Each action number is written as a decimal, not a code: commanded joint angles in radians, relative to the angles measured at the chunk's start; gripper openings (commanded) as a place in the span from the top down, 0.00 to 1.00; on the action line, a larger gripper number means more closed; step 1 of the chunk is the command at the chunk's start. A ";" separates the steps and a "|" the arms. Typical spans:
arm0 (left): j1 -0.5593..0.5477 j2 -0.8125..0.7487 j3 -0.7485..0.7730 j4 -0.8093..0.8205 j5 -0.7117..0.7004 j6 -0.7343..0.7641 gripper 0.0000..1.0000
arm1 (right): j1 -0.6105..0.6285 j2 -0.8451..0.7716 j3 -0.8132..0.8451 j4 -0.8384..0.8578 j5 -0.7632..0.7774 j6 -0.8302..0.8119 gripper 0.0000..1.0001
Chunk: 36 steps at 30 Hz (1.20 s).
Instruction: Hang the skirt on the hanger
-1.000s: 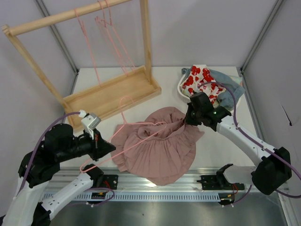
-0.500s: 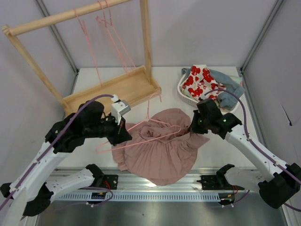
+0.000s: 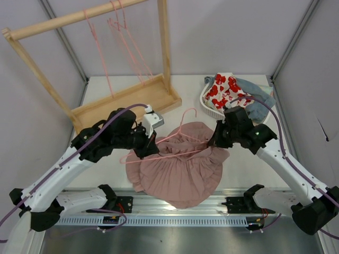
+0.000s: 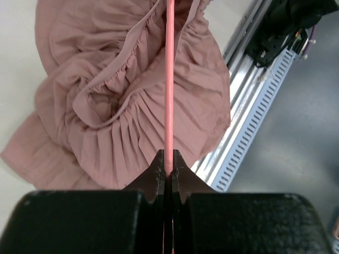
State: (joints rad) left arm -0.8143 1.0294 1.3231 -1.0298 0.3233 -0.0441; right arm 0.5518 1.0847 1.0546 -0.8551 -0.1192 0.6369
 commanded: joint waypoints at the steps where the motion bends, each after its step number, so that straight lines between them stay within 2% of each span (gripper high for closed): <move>1: -0.034 -0.029 -0.068 0.207 -0.033 0.041 1.00 | -0.001 -0.037 0.062 0.033 -0.085 0.010 1.00; 7: -0.095 0.000 -0.168 0.410 -0.104 0.150 1.00 | 0.000 -0.043 0.079 0.044 -0.122 -0.002 1.00; 16: -0.111 -0.005 -0.341 0.680 -0.061 0.231 1.00 | 0.005 -0.107 0.053 0.136 -0.186 0.037 1.00; 23: -0.112 -0.025 -0.467 0.872 -0.062 0.247 1.00 | 0.008 -0.128 0.032 0.120 -0.148 0.018 1.00; 30: -0.121 -0.002 -0.542 0.968 -0.065 0.214 1.00 | 0.022 -0.132 -0.007 0.044 -0.033 0.030 1.00; 32: -0.128 0.000 -0.561 0.991 -0.067 0.214 1.00 | 0.022 -0.134 0.007 0.005 -0.001 0.018 0.86; 33: -0.131 0.007 -0.564 0.996 -0.067 0.214 1.00 | 0.023 -0.135 0.013 -0.005 0.010 0.001 0.71; 36: -0.134 0.020 -0.578 1.016 -0.056 0.214 1.00 | 0.028 -0.147 0.034 -0.035 0.044 -0.038 0.52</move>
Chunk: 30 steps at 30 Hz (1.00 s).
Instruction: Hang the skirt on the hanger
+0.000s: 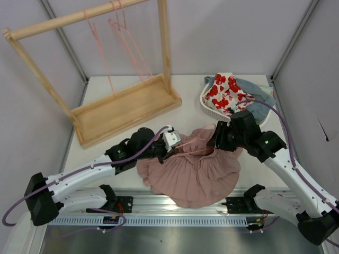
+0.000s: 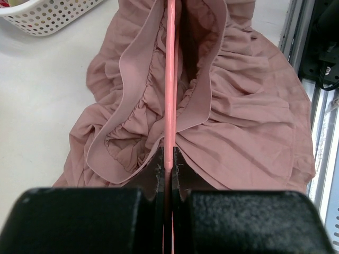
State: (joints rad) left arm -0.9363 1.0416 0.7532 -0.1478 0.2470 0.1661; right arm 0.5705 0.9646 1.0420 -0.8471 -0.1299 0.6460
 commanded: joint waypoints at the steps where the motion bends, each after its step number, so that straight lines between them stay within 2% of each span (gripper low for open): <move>1: -0.013 0.009 -0.009 0.137 0.020 0.007 1.00 | 0.011 -0.032 0.053 -0.047 0.061 -0.058 0.51; 10: -0.013 0.054 -0.034 0.191 0.024 -0.005 1.00 | 0.086 -0.144 0.000 -0.023 0.202 -0.121 0.46; 16: -0.016 0.054 -0.040 0.217 0.021 -0.014 1.00 | 0.132 -0.259 -0.131 0.126 0.361 -0.160 0.42; 21: -0.016 0.048 -0.051 0.220 0.031 -0.020 1.00 | 0.163 -0.285 -0.209 0.317 0.308 -0.230 0.41; 25: -0.022 0.044 -0.046 0.214 0.026 -0.020 1.00 | 0.178 -0.314 -0.284 0.505 0.340 -0.232 0.38; 30: -0.024 0.031 -0.052 0.211 0.028 -0.025 1.00 | 0.184 -0.277 -0.293 0.507 0.369 -0.327 0.40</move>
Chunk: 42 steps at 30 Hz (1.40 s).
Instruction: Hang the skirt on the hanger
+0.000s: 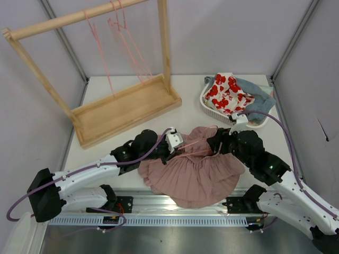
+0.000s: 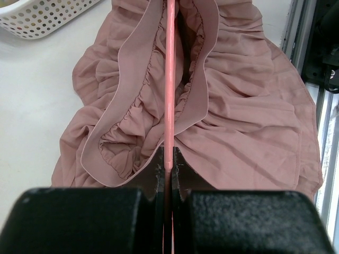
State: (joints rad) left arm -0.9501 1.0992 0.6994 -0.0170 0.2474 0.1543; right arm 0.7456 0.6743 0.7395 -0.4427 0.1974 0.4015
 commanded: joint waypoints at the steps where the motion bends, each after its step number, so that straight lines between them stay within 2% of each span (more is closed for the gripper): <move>1: -0.010 -0.028 0.003 0.078 0.030 -0.013 1.00 | 0.011 0.021 0.012 0.090 0.048 -0.120 0.40; 4: -0.010 -0.032 0.005 0.069 0.032 -0.013 1.00 | 0.018 0.028 0.026 0.059 0.086 -0.164 0.43; 9: -0.010 -0.042 0.003 0.075 0.041 -0.028 1.00 | 0.060 0.021 0.018 0.059 0.137 -0.202 0.52; 15: -0.010 -0.044 -0.002 0.083 0.047 -0.048 1.00 | 0.135 0.096 0.029 0.015 0.220 -0.204 0.55; 19: -0.012 -0.038 0.005 0.068 0.047 -0.042 1.00 | 0.176 0.113 0.046 -0.030 0.290 -0.167 0.53; 24: -0.010 -0.039 0.006 0.061 0.056 -0.041 1.00 | 0.182 0.061 0.058 -0.060 0.341 -0.135 0.47; 29: -0.010 -0.027 0.012 0.057 0.064 -0.038 1.00 | 0.182 0.073 0.058 -0.076 0.384 -0.131 0.47; 37: -0.010 -0.021 0.031 0.042 0.089 -0.036 1.00 | 0.182 0.198 0.058 -0.057 0.425 -0.173 0.48; 42: -0.012 -0.029 0.032 0.045 0.115 -0.039 1.00 | 0.181 0.197 0.051 -0.039 0.456 -0.190 0.49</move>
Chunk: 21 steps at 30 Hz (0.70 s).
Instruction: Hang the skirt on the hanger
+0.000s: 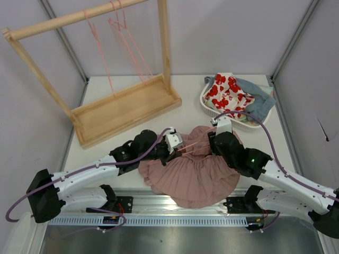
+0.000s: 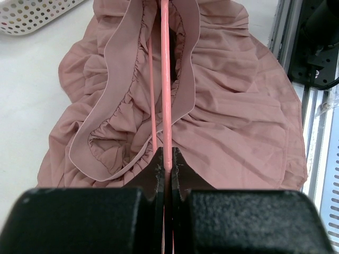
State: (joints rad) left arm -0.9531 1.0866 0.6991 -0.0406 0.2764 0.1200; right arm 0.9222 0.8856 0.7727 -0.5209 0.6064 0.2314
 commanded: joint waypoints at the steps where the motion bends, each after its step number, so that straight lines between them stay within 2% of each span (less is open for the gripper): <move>1: -0.009 -0.016 0.031 0.076 0.093 -0.013 1.00 | 0.004 -0.020 0.008 0.048 0.041 -0.023 0.49; 8: -0.007 -0.007 0.023 0.130 0.138 -0.071 1.00 | 0.000 -0.036 0.000 0.073 0.035 -0.023 0.49; 12: -0.007 0.024 0.028 0.134 0.141 -0.109 1.00 | -0.002 -0.030 -0.001 0.082 0.020 -0.012 0.56; 16: -0.007 0.047 0.028 0.139 0.077 -0.148 1.00 | 0.000 -0.040 0.011 0.070 -0.023 0.041 0.60; 21: -0.007 0.079 0.030 0.136 0.058 -0.166 1.00 | 0.000 -0.112 0.016 0.068 -0.097 0.149 0.58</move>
State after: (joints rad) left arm -0.9524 1.1519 0.6994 0.0418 0.3077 -0.0189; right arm 0.9211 0.8261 0.7670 -0.5053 0.5510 0.2909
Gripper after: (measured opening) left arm 0.039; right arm 0.411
